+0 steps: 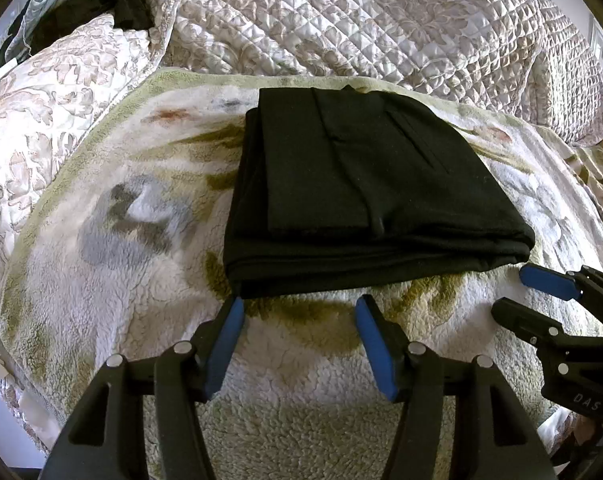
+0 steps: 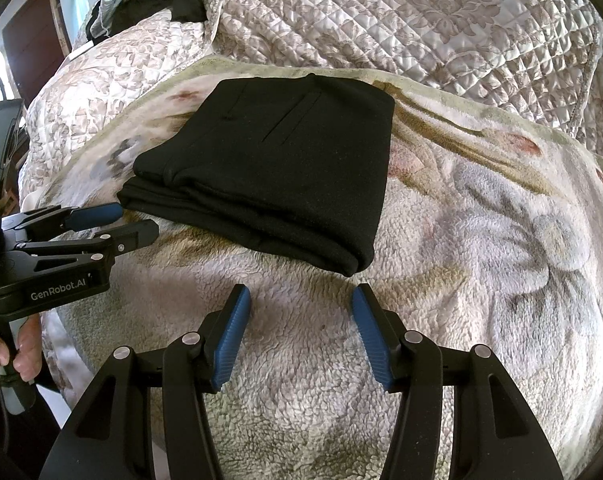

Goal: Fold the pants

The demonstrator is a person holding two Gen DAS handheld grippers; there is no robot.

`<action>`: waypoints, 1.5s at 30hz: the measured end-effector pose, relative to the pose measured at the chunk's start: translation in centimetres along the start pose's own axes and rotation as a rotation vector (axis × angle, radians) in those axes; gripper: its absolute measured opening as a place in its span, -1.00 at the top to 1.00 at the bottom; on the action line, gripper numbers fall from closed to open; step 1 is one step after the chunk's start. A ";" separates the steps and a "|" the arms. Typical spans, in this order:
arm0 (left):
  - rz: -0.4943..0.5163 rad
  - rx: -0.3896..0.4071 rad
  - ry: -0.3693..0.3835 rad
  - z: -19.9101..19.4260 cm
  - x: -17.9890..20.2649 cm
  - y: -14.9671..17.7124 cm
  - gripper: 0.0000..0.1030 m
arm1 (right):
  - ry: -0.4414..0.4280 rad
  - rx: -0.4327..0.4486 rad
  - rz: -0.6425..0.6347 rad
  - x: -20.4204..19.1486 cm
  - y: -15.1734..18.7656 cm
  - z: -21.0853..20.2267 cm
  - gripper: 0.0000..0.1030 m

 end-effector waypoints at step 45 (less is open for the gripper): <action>-0.003 -0.007 0.002 0.2 0.1 0.1 -0.25 | 0.003 0.001 0.000 -0.1 0.0 0.0 -0.06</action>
Point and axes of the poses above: each gripper's, at about its wrist camera, not at the fingertips, and z roughly the way its jaws point, x to its right, y to its underside, the point moved 10 cm from there along z, roughly the way its jaws point, and after that the axes turned 3 degrees about x, right-handed, at the moved point
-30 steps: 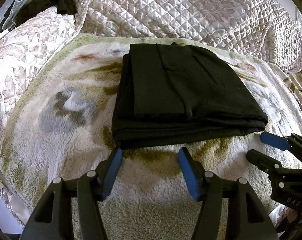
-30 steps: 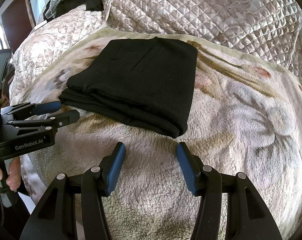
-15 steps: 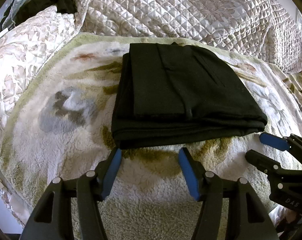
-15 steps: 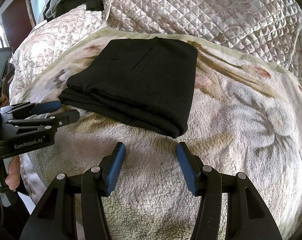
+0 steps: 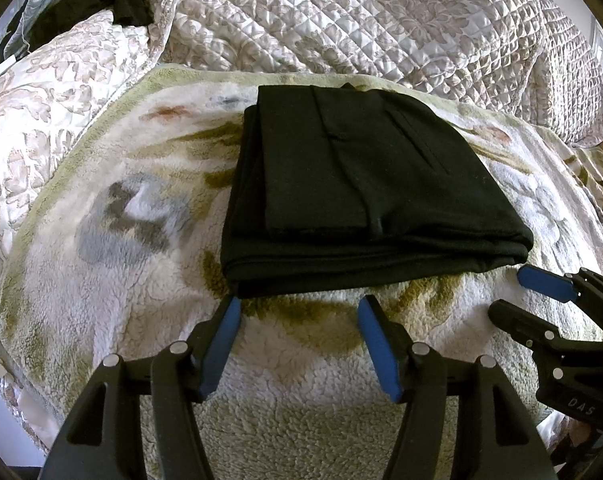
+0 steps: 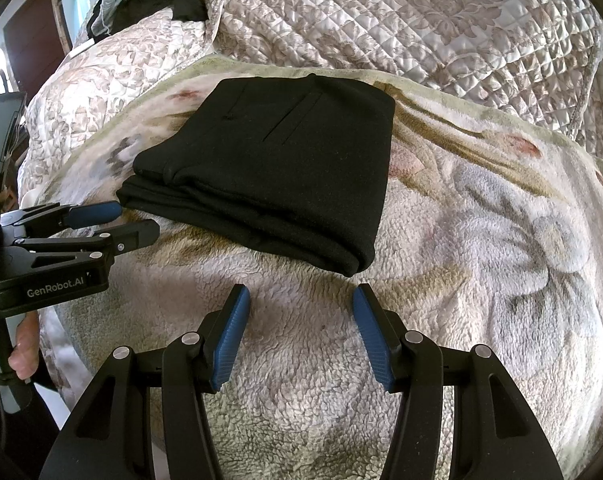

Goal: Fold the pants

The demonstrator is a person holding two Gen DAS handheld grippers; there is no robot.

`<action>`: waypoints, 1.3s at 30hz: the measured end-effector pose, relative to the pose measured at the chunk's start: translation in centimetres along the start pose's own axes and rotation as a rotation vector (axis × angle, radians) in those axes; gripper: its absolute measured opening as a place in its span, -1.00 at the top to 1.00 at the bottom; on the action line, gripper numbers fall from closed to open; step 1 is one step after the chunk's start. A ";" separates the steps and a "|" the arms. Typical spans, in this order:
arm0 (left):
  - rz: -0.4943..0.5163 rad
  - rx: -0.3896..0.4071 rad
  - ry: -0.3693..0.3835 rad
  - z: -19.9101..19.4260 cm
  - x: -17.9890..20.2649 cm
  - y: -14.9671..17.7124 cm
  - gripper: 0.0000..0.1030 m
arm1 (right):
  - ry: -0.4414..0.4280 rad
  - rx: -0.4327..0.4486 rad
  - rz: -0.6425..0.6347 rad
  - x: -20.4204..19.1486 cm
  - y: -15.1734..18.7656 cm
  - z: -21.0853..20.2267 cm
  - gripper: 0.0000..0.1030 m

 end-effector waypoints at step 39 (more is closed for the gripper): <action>0.011 -0.011 -0.011 0.1 0.0 0.3 -0.32 | 0.004 0.003 -0.002 0.0 0.1 0.0 -0.07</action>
Point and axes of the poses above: each gripper's, at about its wrist camera, not at the fingertips, and z roughly the way its jaws point, x to its right, y to its underside, the point moved 10 cm from there along z, roughly the way its jaws point, and after that the axes turned 3 degrees about x, right-handed, at the moved point
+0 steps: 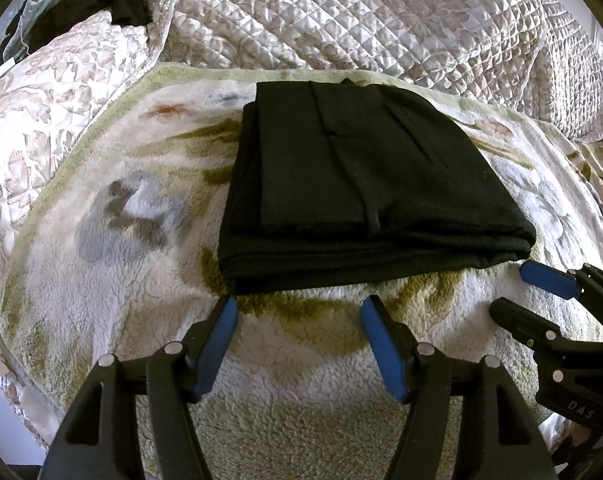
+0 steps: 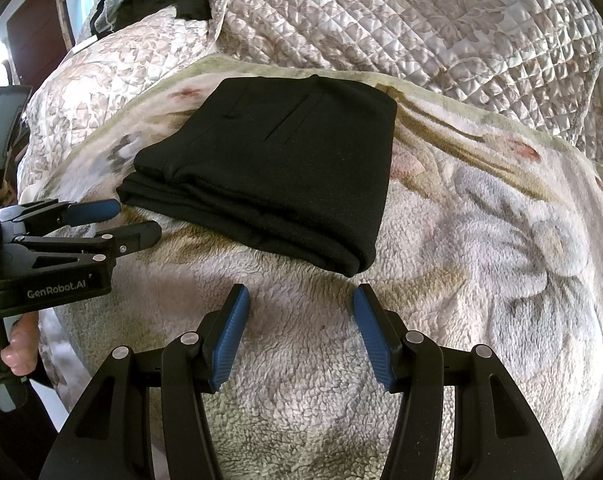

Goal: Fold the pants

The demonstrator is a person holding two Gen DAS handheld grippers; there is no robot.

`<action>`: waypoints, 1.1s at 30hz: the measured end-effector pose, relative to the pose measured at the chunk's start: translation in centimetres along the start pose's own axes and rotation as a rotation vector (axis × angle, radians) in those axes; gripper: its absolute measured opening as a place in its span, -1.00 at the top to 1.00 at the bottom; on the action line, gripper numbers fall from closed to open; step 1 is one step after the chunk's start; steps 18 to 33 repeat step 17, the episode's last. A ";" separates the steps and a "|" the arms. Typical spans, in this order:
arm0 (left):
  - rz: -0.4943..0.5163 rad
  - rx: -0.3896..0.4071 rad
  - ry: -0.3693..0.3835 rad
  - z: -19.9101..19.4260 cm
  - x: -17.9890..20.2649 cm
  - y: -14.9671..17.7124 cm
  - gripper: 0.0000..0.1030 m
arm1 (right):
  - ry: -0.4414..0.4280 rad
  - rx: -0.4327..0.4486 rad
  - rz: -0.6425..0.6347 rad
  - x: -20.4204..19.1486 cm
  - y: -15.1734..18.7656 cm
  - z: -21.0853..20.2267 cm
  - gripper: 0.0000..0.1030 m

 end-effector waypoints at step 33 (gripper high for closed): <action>-0.006 0.001 0.003 0.1 0.0 -0.1 -0.35 | -0.001 0.018 -0.008 0.1 -0.2 0.0 -0.09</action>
Point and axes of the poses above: each gripper's, at about its wrist camera, not at the fingertips, and z roughly the way its jaws point, x to its right, y to its underside, the point moved 10 cm from there along z, roughly the way its jaws point, and after that the axes turned 3 degrees about x, right-handed, at the moved point
